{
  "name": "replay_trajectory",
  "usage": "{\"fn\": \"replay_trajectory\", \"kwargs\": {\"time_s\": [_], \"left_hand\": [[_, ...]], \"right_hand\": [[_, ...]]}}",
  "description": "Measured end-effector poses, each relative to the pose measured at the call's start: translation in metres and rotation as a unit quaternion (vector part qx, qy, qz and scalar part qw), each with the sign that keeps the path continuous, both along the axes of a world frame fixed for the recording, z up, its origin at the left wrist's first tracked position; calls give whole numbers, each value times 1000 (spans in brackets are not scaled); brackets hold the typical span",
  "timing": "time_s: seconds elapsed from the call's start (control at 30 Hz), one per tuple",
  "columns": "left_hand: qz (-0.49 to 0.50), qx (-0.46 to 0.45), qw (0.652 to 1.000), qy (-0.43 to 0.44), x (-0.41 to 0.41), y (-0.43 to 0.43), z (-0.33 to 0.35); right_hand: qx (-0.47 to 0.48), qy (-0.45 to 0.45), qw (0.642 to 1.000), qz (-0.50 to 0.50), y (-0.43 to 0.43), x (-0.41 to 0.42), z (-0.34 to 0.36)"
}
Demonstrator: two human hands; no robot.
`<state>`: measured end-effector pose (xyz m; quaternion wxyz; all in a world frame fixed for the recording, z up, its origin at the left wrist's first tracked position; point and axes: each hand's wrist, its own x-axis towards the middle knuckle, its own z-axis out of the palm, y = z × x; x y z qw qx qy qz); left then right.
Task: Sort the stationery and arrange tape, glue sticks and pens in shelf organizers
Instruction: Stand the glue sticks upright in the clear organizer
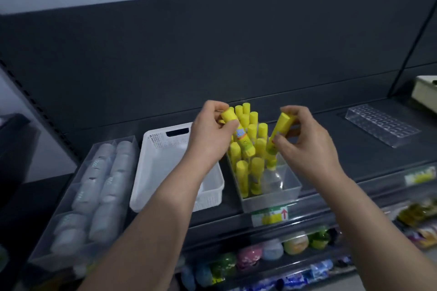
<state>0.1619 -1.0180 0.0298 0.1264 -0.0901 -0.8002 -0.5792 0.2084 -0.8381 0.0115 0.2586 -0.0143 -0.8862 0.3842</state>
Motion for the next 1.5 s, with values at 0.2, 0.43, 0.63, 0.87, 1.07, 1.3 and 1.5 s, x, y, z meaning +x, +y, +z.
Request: {"fn": "replay_trajectory", "kwargs": {"time_s": [0.2,0.43,0.63,0.87,1.07,1.3,1.5], "left_hand": [[-15,-137,990,28,30,67,-30],[34,-390,918,71,42,93,-57],[37,-384,921,45,40,80,-59],[108,-330,938,17,47,60,-54],[156,-370,915,26,59,49,-62],[169,-340,924,49,62,48,-64],[169,-325,930,37,63,46,-65]], "right_hand": [[0,-10,1000,29,56,10,-17],[-4,-28,993,114,71,12,-28],[76,-28,989,126,67,2,-36],[175,-53,972,147,58,-5,-54],[194,-87,965,156,55,-3,-73],[180,-101,967,149,57,0,-77],[180,-75,972,132,57,4,-69]]}}
